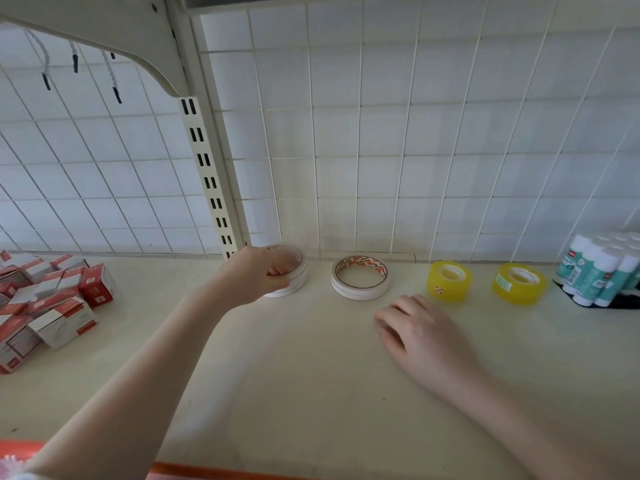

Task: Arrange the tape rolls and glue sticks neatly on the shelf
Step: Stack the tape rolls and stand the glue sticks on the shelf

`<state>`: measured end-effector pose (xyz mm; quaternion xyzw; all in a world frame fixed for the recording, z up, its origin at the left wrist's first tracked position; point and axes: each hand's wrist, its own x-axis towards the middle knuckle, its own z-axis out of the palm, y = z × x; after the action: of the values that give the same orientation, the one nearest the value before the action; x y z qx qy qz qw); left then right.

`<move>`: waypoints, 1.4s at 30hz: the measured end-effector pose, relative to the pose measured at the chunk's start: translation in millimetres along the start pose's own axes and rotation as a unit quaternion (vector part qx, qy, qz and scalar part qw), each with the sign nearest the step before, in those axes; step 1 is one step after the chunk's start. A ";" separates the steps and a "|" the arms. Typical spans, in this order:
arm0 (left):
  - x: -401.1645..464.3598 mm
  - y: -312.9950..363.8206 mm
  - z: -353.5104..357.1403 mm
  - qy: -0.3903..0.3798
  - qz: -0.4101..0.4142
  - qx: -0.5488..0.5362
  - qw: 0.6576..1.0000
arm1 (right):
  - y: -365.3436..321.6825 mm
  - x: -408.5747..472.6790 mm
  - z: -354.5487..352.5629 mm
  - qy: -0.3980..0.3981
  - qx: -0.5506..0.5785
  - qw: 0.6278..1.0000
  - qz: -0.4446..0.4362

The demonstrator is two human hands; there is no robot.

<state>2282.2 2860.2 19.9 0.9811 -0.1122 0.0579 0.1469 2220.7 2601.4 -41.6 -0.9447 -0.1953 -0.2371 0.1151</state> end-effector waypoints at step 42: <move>-64.6 595.0 159.7 0.055 0.161 -0.032 0.985 | 402.8 -349.5 -289.9 0.151 -0.155 0.911 0.351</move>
<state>2091.5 2270.9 22.5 0.9405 -0.2618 0.1305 0.1731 1990.9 2040.2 -14.5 -0.9112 0.2081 -0.3484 0.0708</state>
